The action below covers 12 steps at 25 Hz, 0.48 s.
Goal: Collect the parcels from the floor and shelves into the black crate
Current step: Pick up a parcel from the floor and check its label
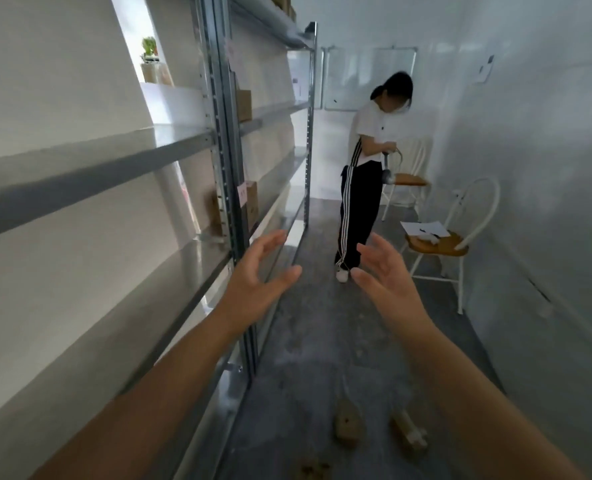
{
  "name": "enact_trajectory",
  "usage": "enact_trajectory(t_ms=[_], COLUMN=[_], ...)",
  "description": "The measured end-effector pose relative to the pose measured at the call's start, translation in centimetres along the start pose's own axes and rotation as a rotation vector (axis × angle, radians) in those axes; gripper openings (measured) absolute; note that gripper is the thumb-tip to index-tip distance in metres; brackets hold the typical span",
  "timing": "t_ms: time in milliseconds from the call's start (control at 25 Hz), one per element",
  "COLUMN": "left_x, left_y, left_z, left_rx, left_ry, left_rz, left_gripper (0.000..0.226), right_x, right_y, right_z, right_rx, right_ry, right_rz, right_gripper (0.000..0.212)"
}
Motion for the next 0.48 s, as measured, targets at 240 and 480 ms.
enact_trajectory(t_ms=[240,480], left_x=[5.5,11.9], left_y=[-4.6,-8.0], left_z=[-2.6,-5.9], left_rx=[-0.083,-0.137], left_ry=[-0.108,-0.105], left_rz=[0.033,0.029], left_gripper=[0.05,0.048], right_x=[-4.7,-12.5], right_y=[4.0,7.5], right_z=[-3.0,-5.8], right_rx=[0.058,0.145], right_ry=[0.08,0.153], right_rz=[0.004,-0.015], right_gripper=[0.057,0.057])
Point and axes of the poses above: each hand's wrist, its own z-axis away from the middle knuckle, its own x-axis out of the palm, y = z × x, the point moved 1 cm from there along -z, towards the middle knuckle, and after that the axes turned 11 degrees about x, right-handed, at the moved point
